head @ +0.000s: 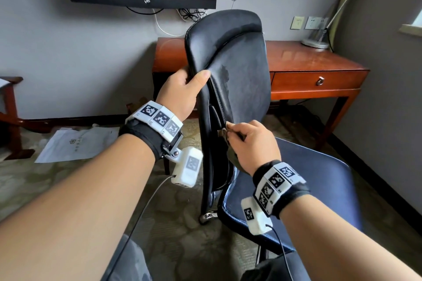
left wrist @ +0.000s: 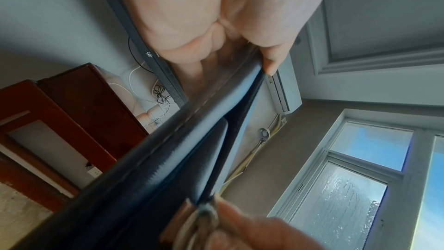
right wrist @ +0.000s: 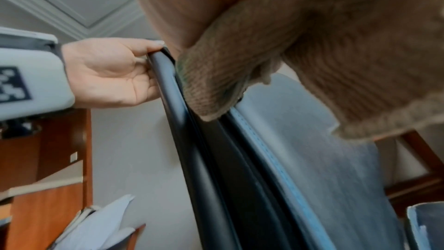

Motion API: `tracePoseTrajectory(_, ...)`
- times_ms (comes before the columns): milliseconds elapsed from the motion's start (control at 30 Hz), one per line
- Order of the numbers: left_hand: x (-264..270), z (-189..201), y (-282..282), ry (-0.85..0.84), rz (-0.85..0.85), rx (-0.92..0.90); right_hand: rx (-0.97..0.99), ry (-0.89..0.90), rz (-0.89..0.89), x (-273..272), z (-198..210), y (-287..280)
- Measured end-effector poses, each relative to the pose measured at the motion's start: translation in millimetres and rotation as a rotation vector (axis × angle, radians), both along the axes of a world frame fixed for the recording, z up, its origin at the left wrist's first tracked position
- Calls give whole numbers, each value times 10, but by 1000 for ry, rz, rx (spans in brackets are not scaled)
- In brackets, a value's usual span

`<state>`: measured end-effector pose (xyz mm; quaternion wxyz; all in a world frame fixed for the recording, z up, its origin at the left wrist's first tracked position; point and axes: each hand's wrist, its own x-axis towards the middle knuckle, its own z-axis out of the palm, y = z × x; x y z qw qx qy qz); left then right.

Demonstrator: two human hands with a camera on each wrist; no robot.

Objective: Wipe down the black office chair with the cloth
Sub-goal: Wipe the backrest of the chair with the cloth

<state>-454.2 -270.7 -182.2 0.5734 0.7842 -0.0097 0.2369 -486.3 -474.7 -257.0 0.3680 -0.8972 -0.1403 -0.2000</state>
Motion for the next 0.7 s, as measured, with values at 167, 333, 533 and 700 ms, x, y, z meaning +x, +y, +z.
tracePoseTrajectory(167, 25, 6, -12, -13, -19, 2, -236, 74, 33, 12, 170, -230)
tracePoseTrajectory(333, 5, 5, -12, -16, -29, -2, -68, -59, -51, 51, 265, -150)
tracePoseTrajectory(533, 33, -30, 20, 9, -85, -85, -116, -35, -63, 1, -7, 26)
tracePoseTrajectory(700, 53, -51, 15, -10, -103, -102, -66, -83, -58, 22, 1, -11)
